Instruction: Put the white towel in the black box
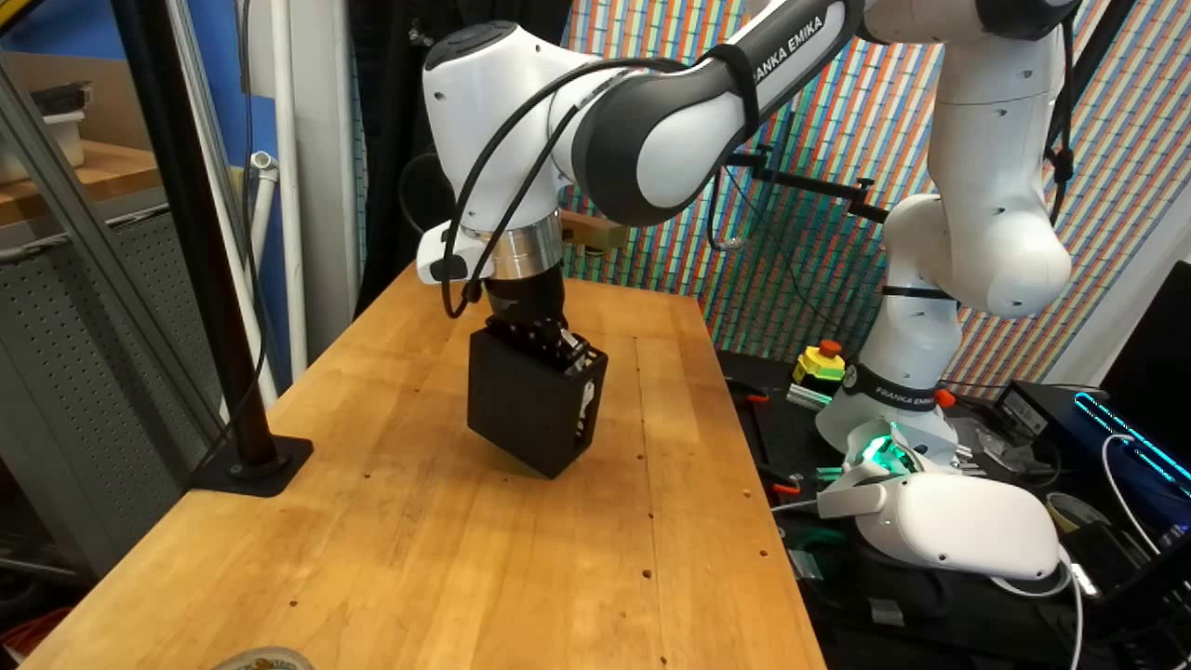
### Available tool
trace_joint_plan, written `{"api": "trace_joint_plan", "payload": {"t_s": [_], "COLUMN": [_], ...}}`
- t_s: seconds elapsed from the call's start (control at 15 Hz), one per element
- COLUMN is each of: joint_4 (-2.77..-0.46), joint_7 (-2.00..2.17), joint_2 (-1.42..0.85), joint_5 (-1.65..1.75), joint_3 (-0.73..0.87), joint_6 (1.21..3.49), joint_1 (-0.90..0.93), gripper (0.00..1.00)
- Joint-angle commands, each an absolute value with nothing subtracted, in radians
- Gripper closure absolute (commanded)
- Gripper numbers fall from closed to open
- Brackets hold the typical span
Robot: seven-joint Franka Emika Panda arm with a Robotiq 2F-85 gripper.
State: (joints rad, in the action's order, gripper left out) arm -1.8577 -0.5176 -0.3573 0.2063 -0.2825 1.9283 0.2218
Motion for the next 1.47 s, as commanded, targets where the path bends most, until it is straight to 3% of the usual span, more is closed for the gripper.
{"api": "trace_joint_plan", "payload": {"t_s": [0.0,0.33,0.73,1.4], "joint_4": [-1.962,-2.070,-2.236,-2.236], "joint_7": [-0.584,-0.635,-0.590,-0.517], "joint_2": [-0.207,-0.034,0.133,0.030], "joint_5": [0.140,0.073,0.060,0.177], "joint_3": [-0.299,-0.292,-0.284,-0.284], "joint_6": [1.946,1.990,2.251,2.381], "joint_1": [0.194,0.204,0.252,0.270], "gripper": [0.96,0.95,0.96,0.96]}}
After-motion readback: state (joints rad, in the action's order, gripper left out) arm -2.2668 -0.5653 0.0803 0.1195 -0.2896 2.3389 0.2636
